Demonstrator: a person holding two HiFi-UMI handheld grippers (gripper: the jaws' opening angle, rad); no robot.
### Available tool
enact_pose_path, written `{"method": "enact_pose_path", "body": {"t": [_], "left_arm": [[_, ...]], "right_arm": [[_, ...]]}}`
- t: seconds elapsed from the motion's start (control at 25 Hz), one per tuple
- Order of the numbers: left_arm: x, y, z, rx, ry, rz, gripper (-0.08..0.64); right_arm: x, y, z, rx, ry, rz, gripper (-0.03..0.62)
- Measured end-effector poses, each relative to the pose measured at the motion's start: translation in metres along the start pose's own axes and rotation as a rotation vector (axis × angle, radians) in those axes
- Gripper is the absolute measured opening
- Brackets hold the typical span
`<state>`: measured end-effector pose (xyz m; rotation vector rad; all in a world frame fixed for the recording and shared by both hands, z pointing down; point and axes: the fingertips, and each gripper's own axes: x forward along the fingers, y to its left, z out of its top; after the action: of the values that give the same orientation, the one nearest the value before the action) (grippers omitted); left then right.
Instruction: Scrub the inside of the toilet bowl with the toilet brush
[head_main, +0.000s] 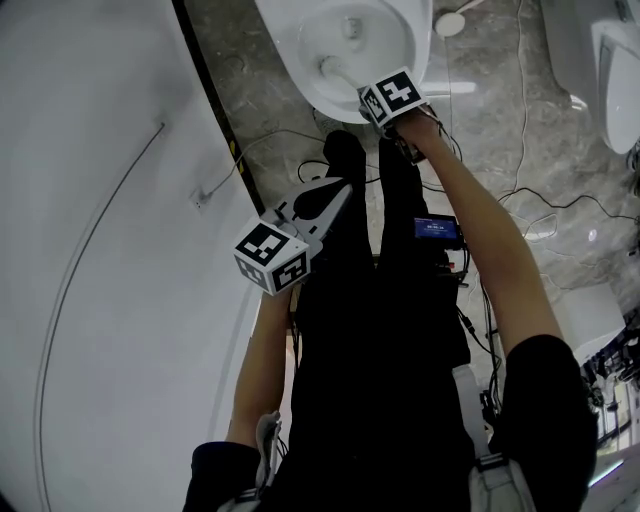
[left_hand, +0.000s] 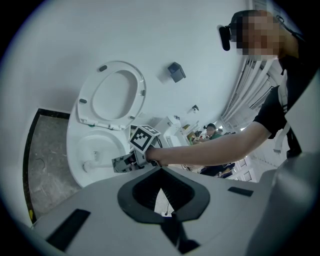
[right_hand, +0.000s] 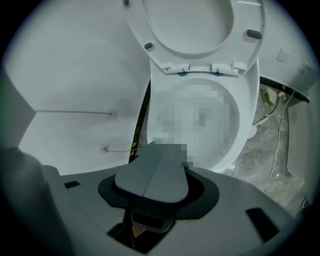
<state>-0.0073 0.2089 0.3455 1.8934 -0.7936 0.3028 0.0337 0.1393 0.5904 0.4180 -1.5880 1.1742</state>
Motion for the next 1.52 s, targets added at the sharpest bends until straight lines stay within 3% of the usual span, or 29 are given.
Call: {"method": "enact_pose_path", "body": {"t": [0.2, 0.64, 1.0, 1.52], "left_arm": [[-0.005, -0.004, 0.002, 0.010, -0.007, 0.007, 0.008], [-0.014, -0.022, 0.012, 0.040, -0.057, -0.004, 0.008], [-0.034, -0.041, 0.021, 0.082, -0.138, -0.016, 0.008], [-0.057, -0.077, 0.062, 0.165, -0.240, -0.019, 0.008]], "right_arm": [[-0.010, -0.011, 0.004, 0.158, -0.091, 0.068, 0.201], [-0.059, -0.005, -0.011, 0.331, -0.267, 0.207, 0.193], [-0.130, 0.026, -0.012, 0.279, -0.452, 0.300, 0.193], [-0.263, 0.075, -0.015, 0.206, -0.713, 0.433, 0.193]]}}
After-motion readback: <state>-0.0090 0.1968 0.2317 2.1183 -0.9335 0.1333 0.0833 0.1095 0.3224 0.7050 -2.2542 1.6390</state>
